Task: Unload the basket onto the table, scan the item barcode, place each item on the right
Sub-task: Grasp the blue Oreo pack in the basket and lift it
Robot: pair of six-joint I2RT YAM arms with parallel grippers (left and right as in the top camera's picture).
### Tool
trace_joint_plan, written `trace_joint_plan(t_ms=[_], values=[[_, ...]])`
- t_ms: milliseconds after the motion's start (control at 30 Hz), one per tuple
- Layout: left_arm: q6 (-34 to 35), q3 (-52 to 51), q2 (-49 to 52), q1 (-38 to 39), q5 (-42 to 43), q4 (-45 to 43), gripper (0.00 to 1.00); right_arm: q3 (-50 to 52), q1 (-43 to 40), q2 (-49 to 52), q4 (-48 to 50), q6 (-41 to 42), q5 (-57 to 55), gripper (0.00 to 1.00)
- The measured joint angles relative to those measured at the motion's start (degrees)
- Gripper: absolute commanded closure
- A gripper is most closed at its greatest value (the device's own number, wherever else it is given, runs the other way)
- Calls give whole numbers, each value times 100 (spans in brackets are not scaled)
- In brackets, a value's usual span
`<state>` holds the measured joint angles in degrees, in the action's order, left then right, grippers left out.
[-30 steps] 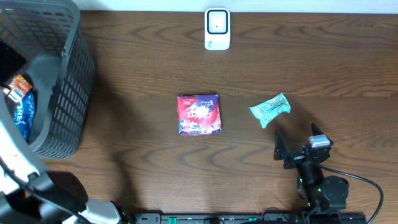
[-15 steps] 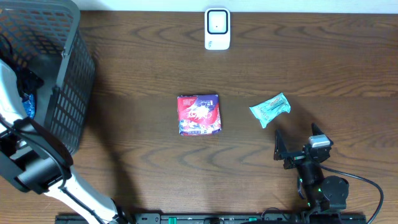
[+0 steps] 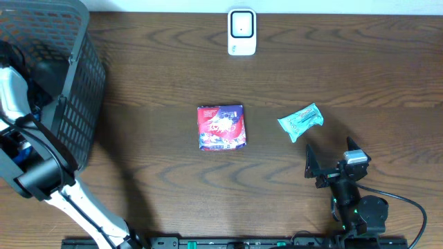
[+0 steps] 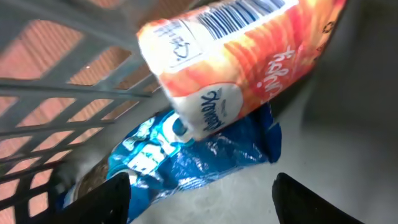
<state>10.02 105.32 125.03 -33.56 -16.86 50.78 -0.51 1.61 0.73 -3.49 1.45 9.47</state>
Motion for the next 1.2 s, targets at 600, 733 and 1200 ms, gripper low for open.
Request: trace_joint_plan(t_ms=[600,733,1200], values=[[-107,0,317,0,2,-310,21,0,0,0,0,0,0,1],[-125,0,317,0,2,-444,48,0,0,0,0,0,0,1],[-129,-94,317,-9,-28,-474,93,0,0,0,0,0,0,1]])
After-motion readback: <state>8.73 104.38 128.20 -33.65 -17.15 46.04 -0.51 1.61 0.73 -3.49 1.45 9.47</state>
